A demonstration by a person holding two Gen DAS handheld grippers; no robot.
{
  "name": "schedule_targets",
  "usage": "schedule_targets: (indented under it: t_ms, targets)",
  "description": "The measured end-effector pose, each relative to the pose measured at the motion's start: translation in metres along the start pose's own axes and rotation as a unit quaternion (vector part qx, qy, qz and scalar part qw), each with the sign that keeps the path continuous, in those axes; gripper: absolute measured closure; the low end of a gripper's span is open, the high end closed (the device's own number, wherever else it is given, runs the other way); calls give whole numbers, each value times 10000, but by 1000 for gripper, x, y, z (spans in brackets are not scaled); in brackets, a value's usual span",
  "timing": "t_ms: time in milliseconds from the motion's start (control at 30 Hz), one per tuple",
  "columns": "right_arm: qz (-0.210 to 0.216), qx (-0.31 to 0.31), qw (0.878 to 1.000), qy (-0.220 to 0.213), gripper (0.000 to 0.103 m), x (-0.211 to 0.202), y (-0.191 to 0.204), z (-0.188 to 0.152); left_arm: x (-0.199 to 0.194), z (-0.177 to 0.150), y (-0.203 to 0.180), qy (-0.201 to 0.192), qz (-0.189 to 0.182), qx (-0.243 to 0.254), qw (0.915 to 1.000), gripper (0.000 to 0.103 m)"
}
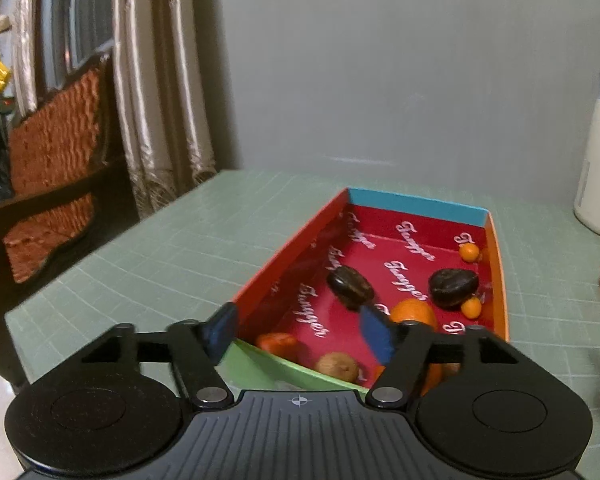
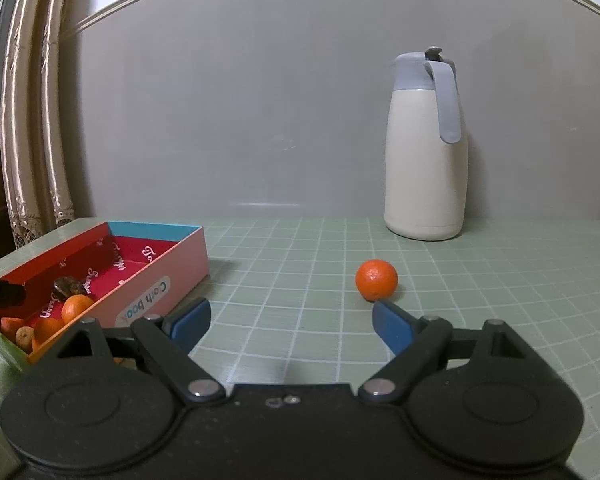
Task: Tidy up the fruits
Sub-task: 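Reach the right tool to the last tangerine and close on it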
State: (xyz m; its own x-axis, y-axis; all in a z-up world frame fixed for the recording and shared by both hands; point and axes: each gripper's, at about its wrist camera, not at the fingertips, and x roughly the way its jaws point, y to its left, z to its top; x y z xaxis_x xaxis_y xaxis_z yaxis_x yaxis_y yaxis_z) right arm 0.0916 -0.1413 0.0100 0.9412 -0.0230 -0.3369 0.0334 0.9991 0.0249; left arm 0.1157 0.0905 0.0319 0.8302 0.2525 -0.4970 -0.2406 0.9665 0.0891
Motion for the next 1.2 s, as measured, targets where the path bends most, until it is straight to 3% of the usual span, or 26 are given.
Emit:
schedule_targets:
  t_ms: [467, 967, 1200]
  targets:
    - [-196, 349, 9992, 95, 15, 19, -19, 6, -8, -12, 14, 68, 161, -38, 9998, 22]
    - [-299, 435, 9982, 282, 16, 41, -32, 12, -16, -17, 27, -199, 144, -276, 9993, 11]
    - [-464, 601, 9956, 555, 25, 67, -43, 16, -14, -16, 38, -270, 359, -483, 9978, 11]
